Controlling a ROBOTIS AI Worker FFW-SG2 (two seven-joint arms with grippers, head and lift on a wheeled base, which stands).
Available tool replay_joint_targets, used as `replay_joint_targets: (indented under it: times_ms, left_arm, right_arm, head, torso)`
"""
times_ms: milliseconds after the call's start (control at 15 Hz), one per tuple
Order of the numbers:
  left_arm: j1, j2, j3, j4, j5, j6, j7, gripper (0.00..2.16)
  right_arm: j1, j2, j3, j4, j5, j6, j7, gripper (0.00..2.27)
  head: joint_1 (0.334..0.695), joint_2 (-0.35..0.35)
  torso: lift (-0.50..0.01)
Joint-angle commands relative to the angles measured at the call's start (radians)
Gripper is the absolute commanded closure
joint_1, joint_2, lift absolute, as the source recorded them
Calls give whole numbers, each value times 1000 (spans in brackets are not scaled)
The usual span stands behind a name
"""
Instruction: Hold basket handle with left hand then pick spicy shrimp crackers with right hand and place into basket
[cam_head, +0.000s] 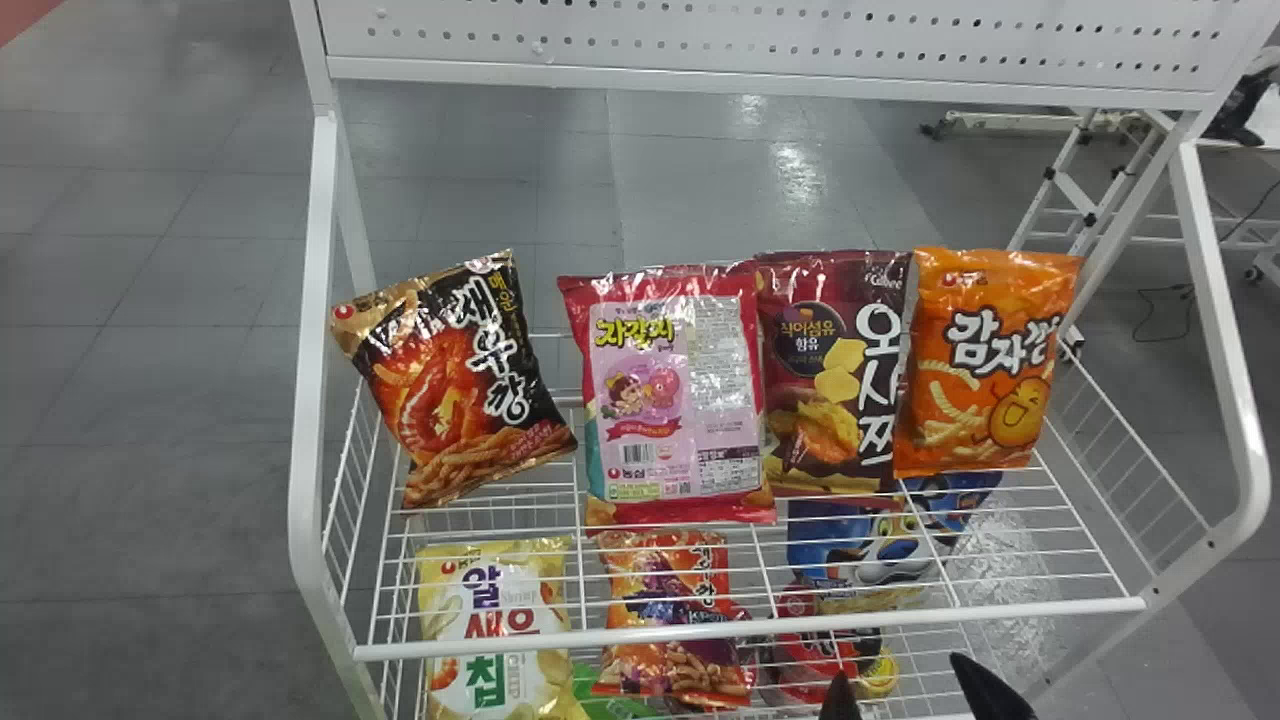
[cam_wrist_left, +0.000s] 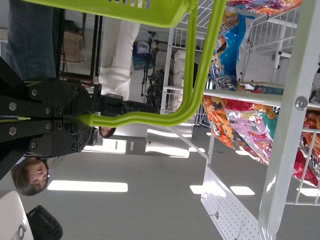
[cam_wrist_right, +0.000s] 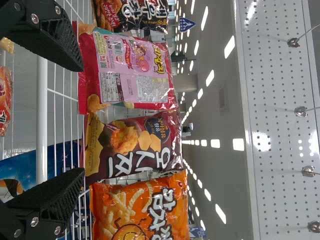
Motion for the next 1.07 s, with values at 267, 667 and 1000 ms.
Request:
replay_joint_targets:
  times_ms: [267, 667, 1000]
  left_arm:
    - [0, 0, 0, -2, 0, 3, -13, 2148]
    - [0, 0, 0, -2, 0, 3, -13, 2148]
    - [1, 2, 3, -2, 0, 0, -13, 2148]
  right_arm:
    - [-5, 1, 2, 3, 3, 0, 0, 100]
    - [-15, 1, 26, -31, 12, 28, 0, 103]
    - [-86, 1, 86, -140, 26, 267, -3, 110]
  head:
    - [695, -115]
    - [695, -110]
    - [695, -33]
  torso:
    - [-10]
    - [-10]
    - [-10]
